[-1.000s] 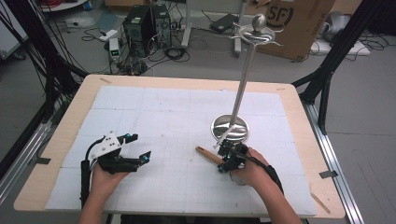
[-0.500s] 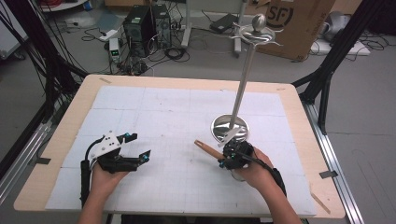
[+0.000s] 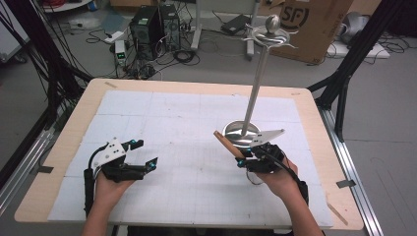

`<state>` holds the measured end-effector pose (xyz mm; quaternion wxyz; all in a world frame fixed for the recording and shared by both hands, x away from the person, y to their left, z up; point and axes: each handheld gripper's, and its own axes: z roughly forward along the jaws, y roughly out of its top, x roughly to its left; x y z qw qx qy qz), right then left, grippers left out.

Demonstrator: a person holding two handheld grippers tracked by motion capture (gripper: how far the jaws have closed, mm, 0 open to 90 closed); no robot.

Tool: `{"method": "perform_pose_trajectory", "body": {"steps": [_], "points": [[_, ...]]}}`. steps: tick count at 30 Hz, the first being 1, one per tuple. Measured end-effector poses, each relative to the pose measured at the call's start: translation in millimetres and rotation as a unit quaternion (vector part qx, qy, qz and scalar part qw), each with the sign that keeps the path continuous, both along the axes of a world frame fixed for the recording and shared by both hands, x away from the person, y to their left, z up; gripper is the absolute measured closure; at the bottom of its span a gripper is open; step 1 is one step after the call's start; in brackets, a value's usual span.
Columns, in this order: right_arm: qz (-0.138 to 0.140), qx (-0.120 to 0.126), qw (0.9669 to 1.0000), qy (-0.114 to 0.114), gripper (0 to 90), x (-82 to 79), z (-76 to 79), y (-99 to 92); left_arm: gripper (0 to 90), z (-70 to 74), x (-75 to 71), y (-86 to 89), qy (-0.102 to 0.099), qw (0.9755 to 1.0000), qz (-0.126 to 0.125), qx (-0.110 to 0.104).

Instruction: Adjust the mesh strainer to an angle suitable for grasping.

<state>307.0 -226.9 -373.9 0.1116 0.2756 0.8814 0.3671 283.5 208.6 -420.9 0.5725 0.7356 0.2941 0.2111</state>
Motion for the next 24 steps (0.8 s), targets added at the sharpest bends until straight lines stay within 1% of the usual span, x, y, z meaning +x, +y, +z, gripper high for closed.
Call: {"method": "perform_pose_trajectory", "body": {"steps": [1, 2, 3, 5, 8, 10, 14, 17, 21, 24], "points": [[0.000, 0.000, 1.0000, 0.000, 68.4, 0.0, 0.0, 0.0, 17.9, 0.0, 0.0, 0.0, 0.000, 1.0000, 0.000, 0.000], [-0.002, 0.019, 0.9997, -0.015, 68.4, -2.0, 1.6, -4.8, 17.9, 1.0, -0.3, 0.0, -0.001, 1.0000, 0.000, 0.000], [-0.002, 0.028, 0.9994, -0.019, 68.4, -2.9, 2.0, -7.0, 17.9, 1.4, -0.2, 0.1, -0.002, 1.0000, 0.000, 0.001], [-0.006, 0.039, 0.9989, -0.026, 68.4, -5.4, 3.8, -12.1, 17.9, 2.6, -0.2, 0.9, -0.002, 1.0000, 0.001, 0.001], [-0.010, 0.059, 0.9977, -0.034, 68.3, -10.7, 6.7, -19.0, 17.9, 4.6, -0.2, 2.9, -0.004, 1.0000, 0.001, -0.001], [-0.013, 0.068, 0.9968, -0.040, 68.3, -13.3, 8.1, -22.4, 17.9, 5.5, 0.0, 3.6, -0.006, 1.0000, 0.002, -0.004], [-0.018, 0.094, 0.9943, -0.047, 68.3, -16.8, 10.1, -30.2, 17.8, 7.0, 0.5, 3.2, -0.009, 0.9999, -0.001, -0.006], [-0.024, 0.108, 0.9926, -0.049, 68.3, -16.9, 11.2, -34.3, 17.9, 7.5, 0.6, 2.4, -0.009, 0.9999, -0.002, -0.007], [-0.024, 0.127, 0.9901, -0.054, 68.3, -19.2, 13.9, -37.5, 17.9, 8.4, 0.3, 2.6, -0.008, 0.9999, -0.005, -0.004], [-0.020, 0.129, 0.9896, -0.061, 68.3, -20.6, 14.7, -37.3, 18.0, 9.2, -1.0, 2.5, -0.008, 0.9999, -0.004, -0.006]]}}
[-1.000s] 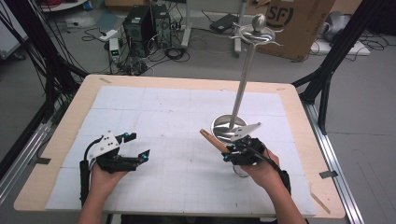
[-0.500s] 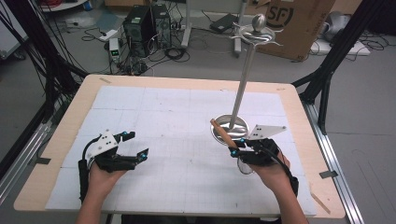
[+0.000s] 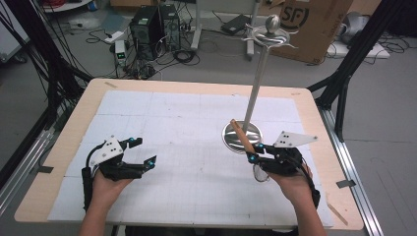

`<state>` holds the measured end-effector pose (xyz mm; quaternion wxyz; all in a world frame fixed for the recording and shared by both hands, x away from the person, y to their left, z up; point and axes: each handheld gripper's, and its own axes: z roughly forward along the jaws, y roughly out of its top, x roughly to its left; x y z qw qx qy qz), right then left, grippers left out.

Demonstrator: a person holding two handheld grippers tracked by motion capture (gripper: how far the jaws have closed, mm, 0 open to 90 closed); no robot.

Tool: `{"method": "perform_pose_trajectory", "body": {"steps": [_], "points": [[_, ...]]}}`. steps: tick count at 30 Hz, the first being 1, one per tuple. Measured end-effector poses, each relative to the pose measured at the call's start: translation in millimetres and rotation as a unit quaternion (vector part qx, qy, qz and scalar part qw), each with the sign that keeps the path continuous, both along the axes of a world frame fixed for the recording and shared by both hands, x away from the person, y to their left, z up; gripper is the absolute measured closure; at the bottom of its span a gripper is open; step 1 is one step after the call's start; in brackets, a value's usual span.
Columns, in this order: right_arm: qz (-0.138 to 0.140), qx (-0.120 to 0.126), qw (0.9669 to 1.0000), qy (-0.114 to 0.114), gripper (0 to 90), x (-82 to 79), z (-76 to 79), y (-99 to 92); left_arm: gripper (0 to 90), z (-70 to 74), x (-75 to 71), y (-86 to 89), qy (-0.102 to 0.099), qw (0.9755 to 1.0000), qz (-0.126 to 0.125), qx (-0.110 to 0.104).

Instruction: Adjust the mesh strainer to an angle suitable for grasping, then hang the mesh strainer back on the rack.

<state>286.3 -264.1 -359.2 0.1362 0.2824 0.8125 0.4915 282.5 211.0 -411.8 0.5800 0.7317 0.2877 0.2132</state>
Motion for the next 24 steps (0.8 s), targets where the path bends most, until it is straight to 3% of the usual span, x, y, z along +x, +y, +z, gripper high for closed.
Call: {"method": "perform_pose_trajectory", "body": {"steps": [6, 17, 24], "points": [[0.012, 0.004, 0.9999, -0.002, 68.4, -0.3, 0.5, 2.1, 18.4, 0.7, -0.9, 0.1, -0.001, 1.0000, 0.001, 0.003], [0.008, 0.006, 0.9999, -0.007, 68.4, -4.1, 1.1, 1.8, 18.4, 1.1, -1.2, 0.5, -0.002, 1.0000, 0.002, 0.003], [-0.007, 0.016, 0.9997, -0.019, 68.3, -7.2, 9.3, -7.3, 18.4, 2.0, -0.1, -1.2, -0.002, 1.0000, 0.000, 0.000]]}}
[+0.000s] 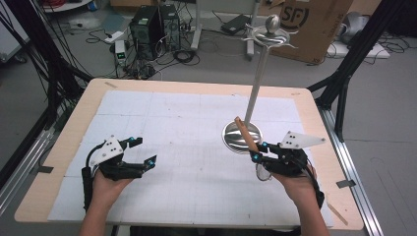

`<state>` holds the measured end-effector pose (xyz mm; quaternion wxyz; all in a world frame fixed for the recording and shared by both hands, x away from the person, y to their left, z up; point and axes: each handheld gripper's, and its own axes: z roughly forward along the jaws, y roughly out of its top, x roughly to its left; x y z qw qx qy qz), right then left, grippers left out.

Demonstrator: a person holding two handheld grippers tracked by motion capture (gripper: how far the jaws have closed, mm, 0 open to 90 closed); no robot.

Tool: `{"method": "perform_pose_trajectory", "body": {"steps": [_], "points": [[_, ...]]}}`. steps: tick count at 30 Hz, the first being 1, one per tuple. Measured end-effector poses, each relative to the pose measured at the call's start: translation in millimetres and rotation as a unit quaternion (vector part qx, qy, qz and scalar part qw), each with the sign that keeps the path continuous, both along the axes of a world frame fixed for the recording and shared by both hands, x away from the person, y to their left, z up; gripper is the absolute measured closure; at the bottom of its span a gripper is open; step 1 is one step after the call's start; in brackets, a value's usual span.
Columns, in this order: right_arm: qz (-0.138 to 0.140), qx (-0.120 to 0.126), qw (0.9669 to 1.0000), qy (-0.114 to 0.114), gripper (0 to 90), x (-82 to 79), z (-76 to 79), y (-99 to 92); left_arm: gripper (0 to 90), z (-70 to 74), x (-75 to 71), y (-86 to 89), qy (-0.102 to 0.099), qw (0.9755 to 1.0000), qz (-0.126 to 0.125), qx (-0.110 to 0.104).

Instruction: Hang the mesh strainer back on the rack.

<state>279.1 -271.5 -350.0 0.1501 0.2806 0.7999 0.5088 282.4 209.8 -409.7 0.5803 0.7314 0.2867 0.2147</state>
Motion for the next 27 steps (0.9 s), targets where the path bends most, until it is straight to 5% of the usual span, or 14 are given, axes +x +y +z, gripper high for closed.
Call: {"method": "perform_pose_trajectory", "body": {"steps": [27], "points": [[-0.033, 0.024, 0.9970, -0.066, 68.3, 4.3, 66.4, -26.2, 18.2, 3.8, -3.2, -0.1, -0.002, 1.0000, -0.008, -0.005]]}}
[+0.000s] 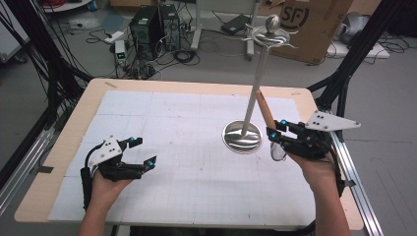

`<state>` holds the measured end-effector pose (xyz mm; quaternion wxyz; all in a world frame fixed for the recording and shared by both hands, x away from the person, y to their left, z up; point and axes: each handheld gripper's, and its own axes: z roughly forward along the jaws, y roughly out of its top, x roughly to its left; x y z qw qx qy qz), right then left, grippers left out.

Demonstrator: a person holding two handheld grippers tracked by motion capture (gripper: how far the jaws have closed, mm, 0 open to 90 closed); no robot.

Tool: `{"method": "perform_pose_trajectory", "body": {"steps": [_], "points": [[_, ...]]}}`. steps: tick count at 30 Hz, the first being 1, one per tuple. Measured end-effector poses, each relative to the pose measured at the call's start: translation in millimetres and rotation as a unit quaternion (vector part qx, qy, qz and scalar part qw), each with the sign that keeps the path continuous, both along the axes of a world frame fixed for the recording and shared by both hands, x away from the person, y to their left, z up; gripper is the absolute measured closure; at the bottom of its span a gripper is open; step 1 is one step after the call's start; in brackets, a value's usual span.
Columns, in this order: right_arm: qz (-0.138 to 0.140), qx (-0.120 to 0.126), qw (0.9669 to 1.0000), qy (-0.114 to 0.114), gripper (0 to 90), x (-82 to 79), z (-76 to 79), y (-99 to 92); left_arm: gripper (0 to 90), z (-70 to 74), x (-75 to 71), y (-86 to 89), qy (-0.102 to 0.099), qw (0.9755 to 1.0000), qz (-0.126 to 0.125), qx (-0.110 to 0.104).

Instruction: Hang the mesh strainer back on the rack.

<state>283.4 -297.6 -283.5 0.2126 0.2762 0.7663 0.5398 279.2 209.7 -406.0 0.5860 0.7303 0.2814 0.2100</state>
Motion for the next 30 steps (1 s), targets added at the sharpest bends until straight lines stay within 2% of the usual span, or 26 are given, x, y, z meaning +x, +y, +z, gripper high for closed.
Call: {"method": "perform_pose_trajectory", "body": {"steps": [5, 11, 17, 20, 30], "points": [[-0.012, 0.009, 0.9998, -0.011, 68.2, -0.1, 13.2, -11.4, 18.2, 0.0, -0.7, -0.8, -0.001, 1.0000, 0.001, -0.001], [-0.019, 0.001, 0.9995, -0.025, 68.3, 1.1, 28.2, -19.4, 18.2, 0.4, -1.1, 0.2, -0.002, 1.0000, 0.001, -0.001], [-0.032, 0.017, 0.9981, -0.050, 68.3, -0.8, 44.4, -27.7, 18.2, 0.4, -0.9, 1.1, -0.002, 1.0000, 0.003, -0.002], [-0.036, 0.025, 0.9977, -0.052, 68.3, -0.3, 50.9, -32.3, 18.2, 0.1, -1.2, 0.9, 0.000, 1.0000, 0.002, -0.003], [-0.058, 0.024, 0.9966, -0.054, 68.3, 10.9, 69.8, -44.0, 18.2, -1.0, -0.8, -0.1, 0.001, 1.0000, 0.001, 0.001]]}}
